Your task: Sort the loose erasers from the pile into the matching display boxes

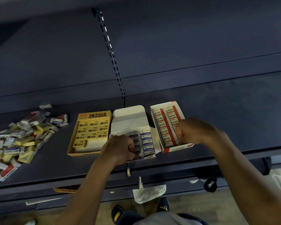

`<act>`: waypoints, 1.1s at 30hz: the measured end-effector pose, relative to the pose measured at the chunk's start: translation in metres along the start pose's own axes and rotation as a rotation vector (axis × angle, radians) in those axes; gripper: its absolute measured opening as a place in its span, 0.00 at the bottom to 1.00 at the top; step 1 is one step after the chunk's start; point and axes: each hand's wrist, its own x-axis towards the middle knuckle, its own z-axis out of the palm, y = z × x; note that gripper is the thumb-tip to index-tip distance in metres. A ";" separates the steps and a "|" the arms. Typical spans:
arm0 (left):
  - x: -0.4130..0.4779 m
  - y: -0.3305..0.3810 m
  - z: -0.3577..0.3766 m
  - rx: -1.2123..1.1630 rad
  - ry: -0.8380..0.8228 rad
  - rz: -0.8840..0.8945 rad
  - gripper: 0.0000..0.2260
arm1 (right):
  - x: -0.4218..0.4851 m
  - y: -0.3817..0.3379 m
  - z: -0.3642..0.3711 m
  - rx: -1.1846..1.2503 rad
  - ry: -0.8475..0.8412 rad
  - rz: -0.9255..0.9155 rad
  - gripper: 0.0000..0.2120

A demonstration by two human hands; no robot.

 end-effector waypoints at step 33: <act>-0.057 -0.163 -0.016 -0.150 0.678 0.156 0.13 | 0.055 -0.257 0.031 0.252 0.468 -0.360 0.09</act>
